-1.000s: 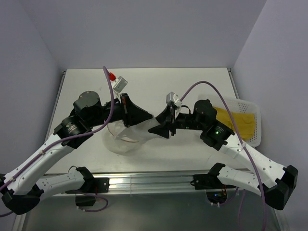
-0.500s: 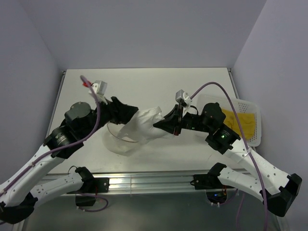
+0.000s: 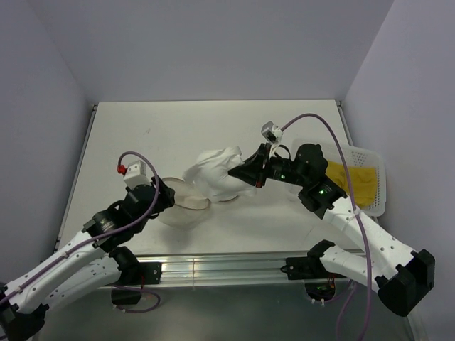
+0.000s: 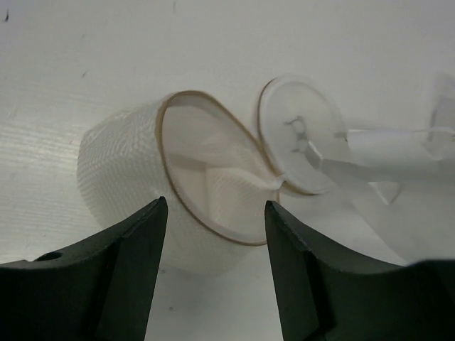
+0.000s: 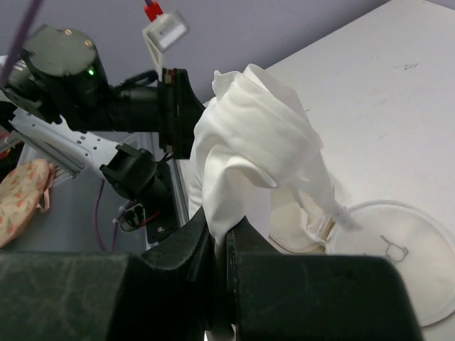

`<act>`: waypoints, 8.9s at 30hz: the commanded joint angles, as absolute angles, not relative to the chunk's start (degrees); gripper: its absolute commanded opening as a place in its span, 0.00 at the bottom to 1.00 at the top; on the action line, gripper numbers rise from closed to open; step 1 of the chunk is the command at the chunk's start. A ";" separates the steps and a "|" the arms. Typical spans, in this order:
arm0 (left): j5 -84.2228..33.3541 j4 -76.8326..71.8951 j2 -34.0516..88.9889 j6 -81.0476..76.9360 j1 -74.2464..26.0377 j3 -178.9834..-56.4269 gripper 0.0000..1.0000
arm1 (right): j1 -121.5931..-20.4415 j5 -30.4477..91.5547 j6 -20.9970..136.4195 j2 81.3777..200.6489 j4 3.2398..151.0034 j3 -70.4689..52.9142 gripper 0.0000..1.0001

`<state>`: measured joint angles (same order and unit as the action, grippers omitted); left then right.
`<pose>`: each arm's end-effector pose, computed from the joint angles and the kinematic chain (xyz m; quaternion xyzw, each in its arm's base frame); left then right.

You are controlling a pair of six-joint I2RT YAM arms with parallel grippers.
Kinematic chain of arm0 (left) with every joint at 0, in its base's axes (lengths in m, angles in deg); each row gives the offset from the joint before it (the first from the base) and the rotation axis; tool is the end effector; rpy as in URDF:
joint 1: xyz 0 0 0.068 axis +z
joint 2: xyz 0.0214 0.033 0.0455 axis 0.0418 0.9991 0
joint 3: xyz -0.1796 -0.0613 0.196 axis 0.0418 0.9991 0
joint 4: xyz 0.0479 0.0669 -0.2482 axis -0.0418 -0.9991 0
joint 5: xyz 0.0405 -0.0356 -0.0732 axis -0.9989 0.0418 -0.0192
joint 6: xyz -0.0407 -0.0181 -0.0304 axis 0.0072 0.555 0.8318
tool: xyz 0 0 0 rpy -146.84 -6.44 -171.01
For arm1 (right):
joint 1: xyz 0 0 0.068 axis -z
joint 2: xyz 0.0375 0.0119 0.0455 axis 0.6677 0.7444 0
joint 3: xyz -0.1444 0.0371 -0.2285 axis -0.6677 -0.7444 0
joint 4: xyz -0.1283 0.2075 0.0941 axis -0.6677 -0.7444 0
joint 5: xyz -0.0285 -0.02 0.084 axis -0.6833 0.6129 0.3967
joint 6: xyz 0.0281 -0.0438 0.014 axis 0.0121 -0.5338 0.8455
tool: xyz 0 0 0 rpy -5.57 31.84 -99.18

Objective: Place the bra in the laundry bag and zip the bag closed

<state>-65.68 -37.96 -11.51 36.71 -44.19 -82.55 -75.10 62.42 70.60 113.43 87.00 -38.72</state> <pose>0.1097 -0.0884 0.2764 -0.1595 0.8392 -0.1841 0.4862 0.1677 0.1368 0.3545 -0.3176 0.6239 0.5114 0.4983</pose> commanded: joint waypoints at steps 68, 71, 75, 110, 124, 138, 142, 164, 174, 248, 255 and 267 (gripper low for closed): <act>-49.52 -19.62 -14.11 30.93 -41.46 -74.62 0.00 | -87.33 49.10 56.45 143.52 86.60 -32.03 0.00; -47.51 -16.10 -11.30 29.43 -41.46 -75.94 0.00 | -89.35 49.98 56.52 144.48 86.85 -32.38 0.00; -44.26 -10.65 -6.64 26.98 -41.46 -78.13 0.00 | -91.02 50.86 58.98 147.29 90.71 -32.91 0.00; -41.69 -2.72 -18.84 43.83 -41.55 -62.15 0.00 | -101.92 -2.58 91.16 156.71 84.24 -23.95 0.65; -47.85 -9.58 -19.72 44.81 -41.55 -66.54 0.00 | -99.20 4.98 81.48 138.61 72.88 -31.31 0.76; -47.14 -10.20 -22.27 41.82 -41.64 -64.79 0.00 | -90.32 -3.28 85.26 133.23 69.10 -50.40 0.36; -46.62 -10.63 -22.71 41.82 -41.55 -64.52 0.00 | -89.35 -2.49 85.44 136.74 70.59 -49.61 0.40; -46.62 -10.29 -21.05 39.19 -41.55 -68.82 0.00 | -92.95 -11.63 80.18 111.46 57.88 -38.21 0.00; -50.66 -8.44 -18.23 38.48 -41.46 -70.15 0.00 | -100.43 -16.72 72.25 121.79 51.46 -19.12 0.00; -16.51 -18.54 -25.26 29.97 -3.67 -75.50 0.69 | -77.85 2.01 71.02 138.20 62.51 -7.55 0.61; -1.81 -26.63 -27.54 20.12 -3.67 -82.79 0.73 | -62.91 0.77 78.75 117.79 64.00 -31.56 0.46; 2.60 -28.22 -31.50 15.10 -10.43 -81.84 0.81 | -39.55 1.99 82.01 124.17 64.27 -43.11 0.72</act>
<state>0.06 -29.17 -31.40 17.00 -9.00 -82.27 -43.58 0.54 80.28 121.36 63.02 -44.36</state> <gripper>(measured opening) 0.808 0.705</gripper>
